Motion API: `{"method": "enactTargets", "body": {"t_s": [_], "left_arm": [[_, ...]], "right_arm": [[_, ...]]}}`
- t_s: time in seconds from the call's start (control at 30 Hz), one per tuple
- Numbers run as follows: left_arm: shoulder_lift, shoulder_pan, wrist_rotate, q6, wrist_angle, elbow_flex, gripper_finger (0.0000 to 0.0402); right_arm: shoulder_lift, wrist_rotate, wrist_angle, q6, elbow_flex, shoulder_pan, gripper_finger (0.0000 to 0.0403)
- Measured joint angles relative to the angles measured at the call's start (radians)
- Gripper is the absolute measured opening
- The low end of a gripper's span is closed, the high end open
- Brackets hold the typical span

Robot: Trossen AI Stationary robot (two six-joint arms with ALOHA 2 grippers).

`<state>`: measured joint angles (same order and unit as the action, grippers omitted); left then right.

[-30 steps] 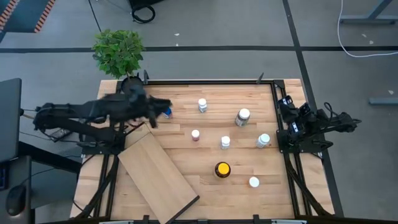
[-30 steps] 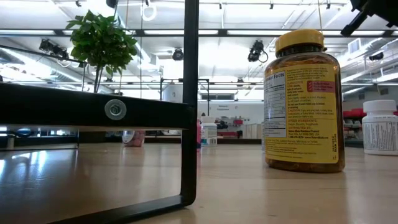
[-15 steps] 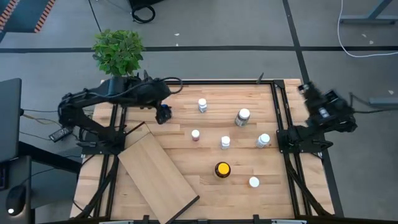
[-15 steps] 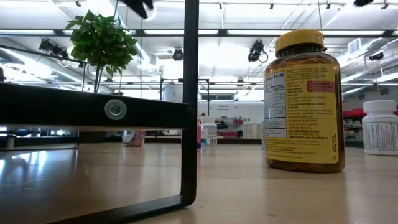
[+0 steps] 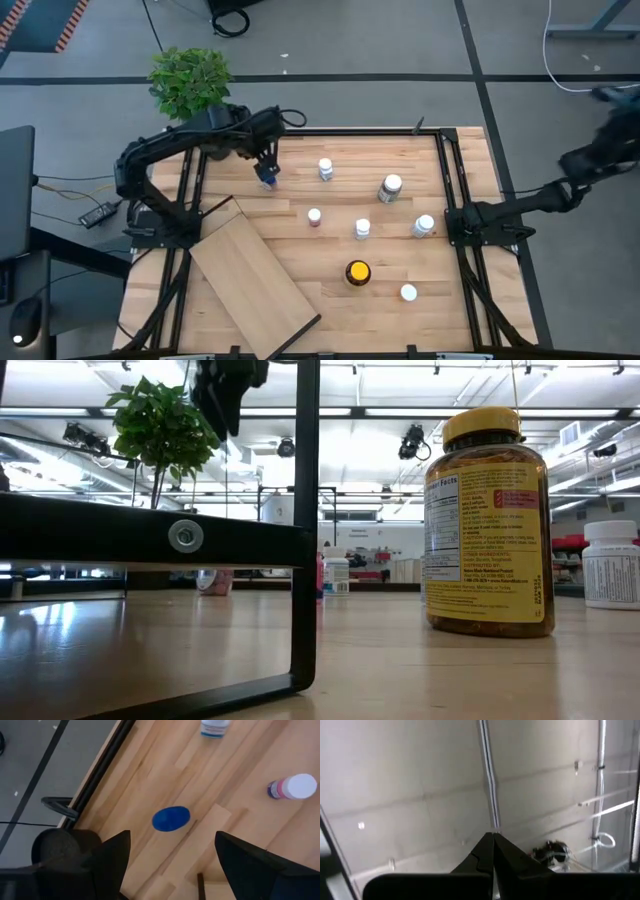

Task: Pick and place medicine bottles onto shelf by color
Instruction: Put the pink pill bottle on the shelf

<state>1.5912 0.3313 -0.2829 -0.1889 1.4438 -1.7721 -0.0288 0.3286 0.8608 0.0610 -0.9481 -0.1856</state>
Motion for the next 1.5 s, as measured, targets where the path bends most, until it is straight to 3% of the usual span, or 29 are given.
{"method": "enactTargets", "body": {"t_s": [0.5,0.97,1.07,1.2,1.27,1.33,1.5], "left_arm": [[0.006,0.04,0.001,-0.015,-0.047,0.001,0.0295],[0.006,0.005,0.046,-0.088,0.002,0.001,0.0295],[0.015,0.011,0.046,-0.087,0.003,0.001,0.0295],[0.052,0.029,0.046,-0.055,-0.007,0.001,0.0295],[0.082,0.035,0.069,-0.017,-0.005,0.001,0.0295],[0.115,0.039,0.095,0.012,0.007,0.001,0.0295],[0.177,0.039,0.104,0.132,0.018,0.001,0.0295]], "right_arm": [[0.0,0.0,0.0,-0.012,-0.551,0.0,0.0009],[0.0,-0.005,-0.009,-0.001,-0.753,-0.001,0.0009],[0.004,0.04,-0.214,0.2,-0.789,0.0,0.0009],[-0.001,0.25,-0.83,0.455,-0.78,-0.002,0.0009],[-0.004,0.307,-1.091,0.403,-0.74,-0.014,0.0009],[-0.004,0.289,-1.219,0.267,-0.671,-0.025,0.0009],[-0.004,0.162,-1.198,0.02,-0.437,-0.035,0.0009]]}}
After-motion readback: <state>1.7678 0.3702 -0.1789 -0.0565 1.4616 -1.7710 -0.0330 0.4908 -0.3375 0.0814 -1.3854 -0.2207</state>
